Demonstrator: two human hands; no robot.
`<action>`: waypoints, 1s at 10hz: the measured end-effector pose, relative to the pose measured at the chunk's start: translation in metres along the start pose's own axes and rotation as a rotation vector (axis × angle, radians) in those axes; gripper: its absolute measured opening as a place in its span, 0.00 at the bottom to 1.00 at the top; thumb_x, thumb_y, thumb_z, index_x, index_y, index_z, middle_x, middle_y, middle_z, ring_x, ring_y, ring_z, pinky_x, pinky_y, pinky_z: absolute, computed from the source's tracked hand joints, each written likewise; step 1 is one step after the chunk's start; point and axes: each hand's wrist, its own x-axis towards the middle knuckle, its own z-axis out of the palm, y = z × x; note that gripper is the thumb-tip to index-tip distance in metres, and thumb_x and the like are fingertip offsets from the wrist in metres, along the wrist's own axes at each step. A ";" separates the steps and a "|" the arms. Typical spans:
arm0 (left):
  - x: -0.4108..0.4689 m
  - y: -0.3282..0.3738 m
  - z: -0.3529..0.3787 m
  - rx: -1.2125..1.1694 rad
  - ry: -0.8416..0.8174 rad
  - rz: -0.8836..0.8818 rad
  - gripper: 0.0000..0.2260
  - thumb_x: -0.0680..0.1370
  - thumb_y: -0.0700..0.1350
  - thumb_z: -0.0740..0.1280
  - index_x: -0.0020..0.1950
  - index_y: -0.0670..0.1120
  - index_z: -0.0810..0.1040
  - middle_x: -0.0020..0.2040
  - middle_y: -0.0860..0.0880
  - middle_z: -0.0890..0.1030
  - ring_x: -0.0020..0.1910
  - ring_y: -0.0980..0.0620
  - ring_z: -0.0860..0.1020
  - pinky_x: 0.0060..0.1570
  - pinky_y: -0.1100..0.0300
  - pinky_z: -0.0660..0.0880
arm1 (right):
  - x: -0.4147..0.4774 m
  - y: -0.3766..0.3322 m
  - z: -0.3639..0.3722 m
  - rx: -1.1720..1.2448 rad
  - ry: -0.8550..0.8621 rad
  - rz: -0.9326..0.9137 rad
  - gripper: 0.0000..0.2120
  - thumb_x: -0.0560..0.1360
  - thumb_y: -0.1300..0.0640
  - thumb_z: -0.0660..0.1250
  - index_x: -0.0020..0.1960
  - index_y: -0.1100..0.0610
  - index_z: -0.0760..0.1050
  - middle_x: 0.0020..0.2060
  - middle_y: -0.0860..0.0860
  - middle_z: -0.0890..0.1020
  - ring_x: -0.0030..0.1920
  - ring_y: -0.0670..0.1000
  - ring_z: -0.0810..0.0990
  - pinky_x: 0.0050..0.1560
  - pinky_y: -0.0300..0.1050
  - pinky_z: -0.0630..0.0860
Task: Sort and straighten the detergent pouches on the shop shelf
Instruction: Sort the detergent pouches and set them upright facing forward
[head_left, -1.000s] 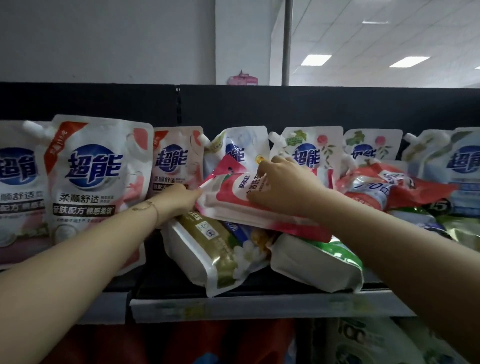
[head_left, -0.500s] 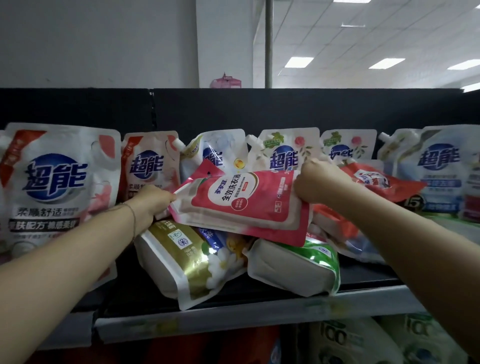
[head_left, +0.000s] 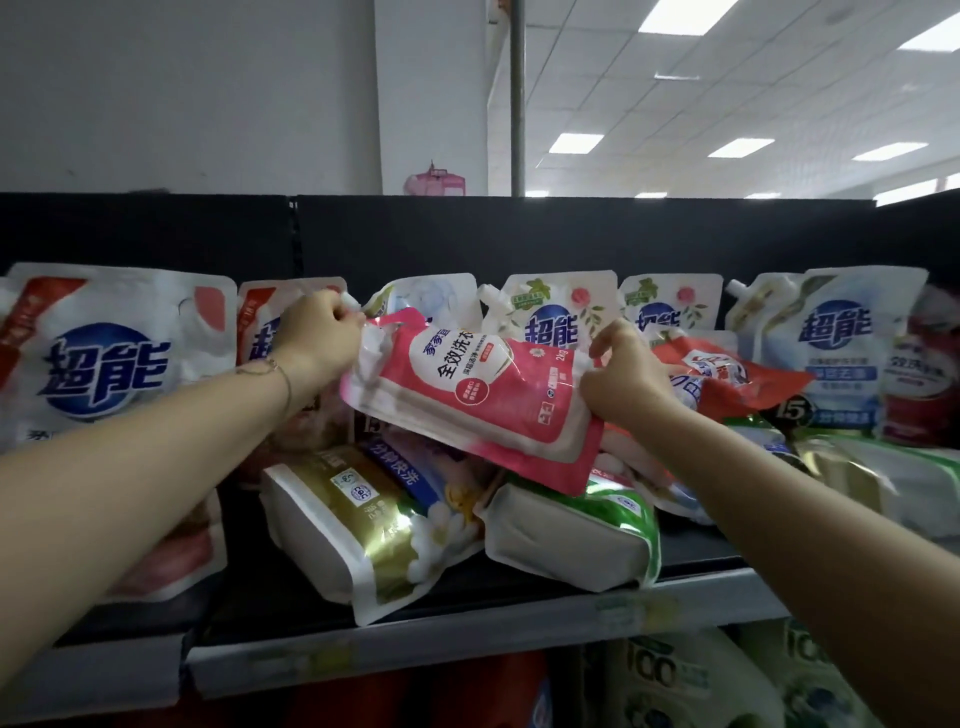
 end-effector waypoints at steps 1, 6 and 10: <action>0.014 0.016 -0.012 0.017 0.070 0.072 0.10 0.80 0.45 0.62 0.45 0.40 0.77 0.42 0.45 0.77 0.43 0.46 0.75 0.44 0.54 0.72 | -0.004 0.003 0.008 0.178 0.052 0.046 0.12 0.75 0.68 0.60 0.53 0.55 0.70 0.40 0.43 0.68 0.46 0.53 0.77 0.49 0.56 0.80; 0.066 0.077 -0.029 0.090 0.215 0.300 0.10 0.81 0.47 0.61 0.40 0.48 0.74 0.34 0.52 0.75 0.44 0.44 0.79 0.50 0.47 0.77 | -0.005 -0.021 0.073 0.498 -0.136 0.392 0.08 0.77 0.65 0.56 0.56 0.59 0.66 0.47 0.57 0.76 0.47 0.56 0.79 0.47 0.52 0.80; 0.091 0.083 -0.065 0.152 0.296 0.434 0.10 0.81 0.48 0.59 0.48 0.46 0.79 0.41 0.48 0.77 0.60 0.45 0.67 0.58 0.50 0.65 | -0.023 -0.103 0.136 0.591 -0.342 0.287 0.03 0.74 0.66 0.61 0.47 0.60 0.70 0.49 0.59 0.78 0.52 0.60 0.80 0.54 0.57 0.79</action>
